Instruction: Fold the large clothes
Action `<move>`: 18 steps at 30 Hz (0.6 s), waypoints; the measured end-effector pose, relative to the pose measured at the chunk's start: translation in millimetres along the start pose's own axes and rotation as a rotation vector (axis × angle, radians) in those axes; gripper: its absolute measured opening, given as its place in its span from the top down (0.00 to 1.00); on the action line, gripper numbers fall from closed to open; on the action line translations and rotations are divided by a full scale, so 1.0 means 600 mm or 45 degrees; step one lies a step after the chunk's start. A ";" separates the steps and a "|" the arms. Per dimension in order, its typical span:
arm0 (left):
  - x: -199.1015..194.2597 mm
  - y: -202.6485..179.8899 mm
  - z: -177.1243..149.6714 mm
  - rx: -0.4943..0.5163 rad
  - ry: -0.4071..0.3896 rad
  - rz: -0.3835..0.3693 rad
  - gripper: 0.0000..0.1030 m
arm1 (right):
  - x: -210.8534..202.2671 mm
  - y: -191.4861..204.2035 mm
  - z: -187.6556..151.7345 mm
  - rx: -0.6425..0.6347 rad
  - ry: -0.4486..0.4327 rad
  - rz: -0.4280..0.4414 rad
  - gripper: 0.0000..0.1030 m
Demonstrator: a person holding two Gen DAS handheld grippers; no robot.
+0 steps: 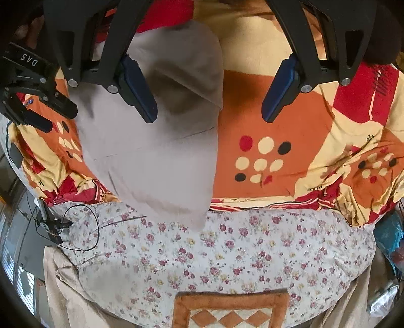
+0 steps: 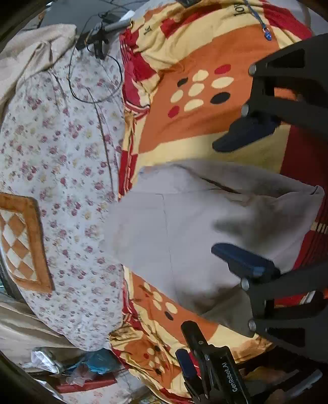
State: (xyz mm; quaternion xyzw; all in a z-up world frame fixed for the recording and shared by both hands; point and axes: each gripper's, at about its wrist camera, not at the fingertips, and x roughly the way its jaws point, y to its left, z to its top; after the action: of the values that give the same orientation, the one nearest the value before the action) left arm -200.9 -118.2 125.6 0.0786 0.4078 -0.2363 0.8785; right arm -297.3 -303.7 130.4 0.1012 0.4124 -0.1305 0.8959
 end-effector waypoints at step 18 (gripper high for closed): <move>-0.007 -0.018 -0.007 0.013 -0.018 0.015 0.17 | 0.009 -0.004 -0.003 0.061 0.034 -0.031 0.21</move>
State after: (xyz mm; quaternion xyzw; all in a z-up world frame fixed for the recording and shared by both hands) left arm -211.1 -124.6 126.7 0.0837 0.3997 -0.2338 0.8823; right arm -296.3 -306.4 124.9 0.1192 0.4222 -0.1499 0.8860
